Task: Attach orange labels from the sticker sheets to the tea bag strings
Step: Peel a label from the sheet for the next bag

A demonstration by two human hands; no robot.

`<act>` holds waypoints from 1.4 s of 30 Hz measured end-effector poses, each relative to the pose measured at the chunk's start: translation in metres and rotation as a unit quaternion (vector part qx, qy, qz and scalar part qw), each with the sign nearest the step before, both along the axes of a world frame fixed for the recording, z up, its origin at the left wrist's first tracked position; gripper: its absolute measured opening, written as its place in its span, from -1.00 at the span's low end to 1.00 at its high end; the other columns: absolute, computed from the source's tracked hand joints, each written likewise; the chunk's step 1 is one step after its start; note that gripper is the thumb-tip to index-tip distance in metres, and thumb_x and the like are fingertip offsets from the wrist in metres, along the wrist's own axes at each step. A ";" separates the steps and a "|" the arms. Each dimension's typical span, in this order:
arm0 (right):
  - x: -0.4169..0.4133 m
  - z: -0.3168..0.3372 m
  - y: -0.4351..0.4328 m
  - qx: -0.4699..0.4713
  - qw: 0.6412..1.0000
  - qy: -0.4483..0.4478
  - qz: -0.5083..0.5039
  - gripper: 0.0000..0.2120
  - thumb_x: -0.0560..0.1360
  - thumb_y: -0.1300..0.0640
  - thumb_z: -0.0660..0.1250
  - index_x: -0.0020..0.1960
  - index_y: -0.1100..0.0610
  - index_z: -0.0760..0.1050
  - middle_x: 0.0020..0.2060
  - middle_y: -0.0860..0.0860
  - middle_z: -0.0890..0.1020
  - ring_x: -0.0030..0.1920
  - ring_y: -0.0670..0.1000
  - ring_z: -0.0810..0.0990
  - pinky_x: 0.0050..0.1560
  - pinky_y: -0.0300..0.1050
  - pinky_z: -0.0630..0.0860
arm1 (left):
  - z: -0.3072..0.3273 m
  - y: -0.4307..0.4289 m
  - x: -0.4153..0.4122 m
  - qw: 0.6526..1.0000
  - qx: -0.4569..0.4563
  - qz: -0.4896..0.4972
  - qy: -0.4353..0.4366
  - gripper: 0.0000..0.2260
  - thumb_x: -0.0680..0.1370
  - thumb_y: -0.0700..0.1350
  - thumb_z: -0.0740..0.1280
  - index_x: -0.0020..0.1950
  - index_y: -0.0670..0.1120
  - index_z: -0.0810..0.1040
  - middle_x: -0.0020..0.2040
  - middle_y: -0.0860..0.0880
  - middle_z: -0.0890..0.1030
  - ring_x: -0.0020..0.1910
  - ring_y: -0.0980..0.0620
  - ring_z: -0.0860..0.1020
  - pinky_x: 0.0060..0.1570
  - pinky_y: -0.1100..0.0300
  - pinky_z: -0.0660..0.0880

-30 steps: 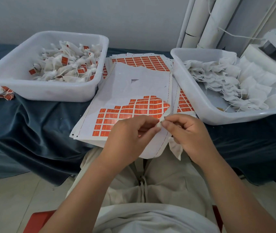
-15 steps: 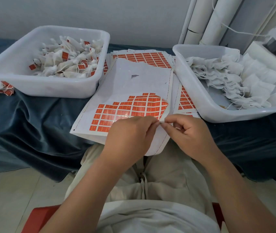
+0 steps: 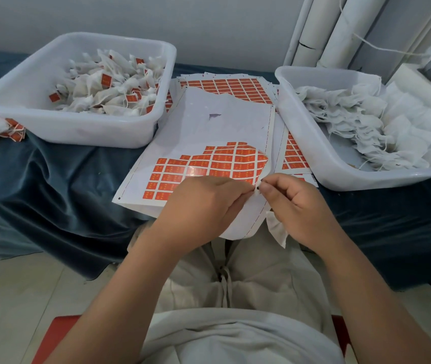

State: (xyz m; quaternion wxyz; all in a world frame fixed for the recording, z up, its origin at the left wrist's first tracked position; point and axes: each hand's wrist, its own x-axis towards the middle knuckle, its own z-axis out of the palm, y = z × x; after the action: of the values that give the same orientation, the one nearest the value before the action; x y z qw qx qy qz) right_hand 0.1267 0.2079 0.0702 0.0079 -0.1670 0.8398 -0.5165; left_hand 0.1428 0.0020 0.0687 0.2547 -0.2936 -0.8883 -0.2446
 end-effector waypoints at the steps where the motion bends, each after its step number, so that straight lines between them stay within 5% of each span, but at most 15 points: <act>1: 0.000 0.000 0.001 0.003 1.000 0.002 0.001 -0.82 0.61 -0.18 0.26 -0.01 -0.19 0.62 -0.12 -0.16 0.70 -0.08 -0.09 0.66 -0.15 -0.24 0.57 | -0.002 0.002 0.001 1.000 0.001 0.006 0.008 -0.84 0.63 -0.12 0.39 0.00 -0.17 0.73 -0.28 -0.09 0.68 -0.41 -0.09 0.59 -0.42 0.06 0.54; 5: -0.001 0.000 0.006 0.032 0.999 0.017 0.036 -0.85 0.69 -0.05 0.30 -0.01 -0.18 0.62 -0.18 -0.11 0.69 -0.17 -0.06 0.63 -0.17 -0.21 0.54 | -0.009 0.006 -0.003 0.999 0.029 0.036 0.018 -0.81 0.61 -0.14 0.42 -0.19 -0.14 0.67 -0.39 -0.02 0.58 -0.48 0.00 0.48 -0.46 0.14 0.44; 8: -0.004 0.001 0.010 0.031 0.998 0.017 0.048 -0.83 0.66 -0.01 0.30 -0.05 -0.15 0.62 -0.28 -0.16 0.62 -0.28 -0.18 0.54 -0.25 -0.39 0.43 | -0.012 0.007 -0.004 0.991 0.090 0.083 -0.049 -0.84 0.64 -0.10 0.41 -0.11 -0.07 0.70 -0.31 0.07 0.64 -0.41 0.07 0.55 -0.40 0.19 0.48; 13: -0.006 0.001 0.018 -0.002 0.999 -0.003 0.043 -0.87 0.65 -0.03 0.31 0.01 -0.14 0.63 -0.26 -0.08 0.65 -0.35 -0.18 0.49 -0.29 -0.37 0.43 | -0.013 0.008 -0.005 0.917 0.301 0.120 -0.234 -0.89 0.66 -0.03 0.38 -0.01 0.19 0.62 -0.13 0.27 0.70 -0.12 0.25 0.69 -0.16 0.28 0.66; 17: -0.006 0.001 0.016 -0.012 0.999 0.001 0.046 -0.85 0.67 0.05 0.32 -0.01 -0.09 0.65 -0.32 -0.18 0.60 -0.36 -0.19 0.51 -0.31 -0.41 0.42 | -0.015 0.012 -0.003 0.927 0.280 0.084 -0.236 -0.84 0.60 0.18 0.41 0.06 0.15 0.68 -0.09 0.26 0.70 -0.06 0.26 0.67 -0.14 0.39 0.58; 20: -0.007 0.002 0.017 -0.004 0.998 -0.006 0.054 -0.85 0.67 0.07 0.33 -0.02 -0.09 0.64 -0.33 -0.17 0.60 -0.37 -0.19 0.51 -0.30 -0.41 0.43 | -0.017 0.015 -0.004 0.913 0.314 0.091 -0.245 -0.88 0.60 0.10 0.45 0.00 0.08 0.71 -0.15 0.22 0.70 -0.11 0.23 0.67 -0.18 0.44 0.53; 25: -0.014 0.005 0.031 0.038 0.997 -0.055 0.045 -0.82 0.68 0.08 0.35 -0.05 -0.10 0.66 -0.38 -0.18 0.57 -0.42 -0.21 0.47 -0.36 -0.42 0.40 | -0.009 0.014 -0.005 0.757 0.540 0.126 -0.346 -0.92 0.59 0.02 0.48 -0.06 0.06 0.73 -0.08 0.12 0.76 -0.11 0.08 0.75 -0.09 0.17 0.70; 28: -0.019 0.009 0.045 0.098 0.988 -0.112 0.048 -0.79 0.68 0.00 0.32 -0.05 -0.20 0.68 -0.40 -0.24 0.57 -0.45 -0.25 0.47 -0.40 -0.43 0.40 | -0.001 0.014 -0.005 0.617 0.671 0.108 -0.396 -0.92 0.54 -0.01 0.49 -0.03 0.01 0.74 -0.02 0.00 0.77 -0.09 0.00 0.76 -0.22 0.23 0.66; 31: -0.020 0.014 0.062 0.085 0.969 -0.219 0.080 -0.76 0.73 0.01 0.23 0.08 -0.16 0.68 -0.37 -0.15 0.44 -0.41 -0.16 0.33 -0.37 -0.29 0.33 | -0.001 0.015 -0.006 0.533 0.736 0.075 -0.411 -0.83 0.56 -0.08 0.47 0.09 -0.13 0.69 0.05 -0.08 0.77 -0.01 -0.06 0.77 -0.23 0.26 0.66; 34: -0.018 0.022 0.070 0.007 0.973 -0.222 0.060 -0.71 0.66 0.08 0.22 0.20 -0.16 0.67 -0.33 -0.08 0.41 -0.36 -0.10 0.33 -0.34 -0.21 0.40 | -0.003 0.020 -0.005 0.506 0.754 0.052 -0.415 -0.75 0.50 -0.07 0.49 0.11 -0.16 0.68 0.06 -0.14 0.76 0.05 -0.08 0.75 -0.14 0.21 0.68; 39: -0.015 0.034 0.057 -0.110 0.988 -0.044 -0.098 -0.69 0.58 0.11 0.22 0.17 -0.11 0.67 -0.32 -0.03 0.44 -0.31 -0.04 0.41 -0.16 -0.04 0.46 | -0.010 0.024 -0.004 0.498 0.764 0.036 -0.409 -0.76 0.54 -0.14 0.48 0.17 -0.18 0.65 0.10 -0.14 0.76 0.12 -0.09 0.74 0.01 0.15 0.68; 42: -0.011 0.043 0.054 -0.151 0.974 0.059 -0.157 -0.69 0.63 0.16 0.23 0.17 -0.15 0.66 -0.24 -0.06 0.60 -0.20 -0.05 0.57 -0.04 -0.19 0.55 | -0.009 0.023 -0.002 0.498 0.765 0.017 -0.409 -0.62 0.44 -0.11 0.53 0.22 -0.19 0.63 0.13 -0.14 0.75 0.14 -0.11 0.73 0.04 0.12 0.68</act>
State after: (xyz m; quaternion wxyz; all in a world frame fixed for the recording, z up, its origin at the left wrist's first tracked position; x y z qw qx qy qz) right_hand 0.1160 0.2622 0.1136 -0.1484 -0.0623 0.7669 -0.6212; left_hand 0.1410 0.0253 0.0593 -0.0076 0.1636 -0.3641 -0.9169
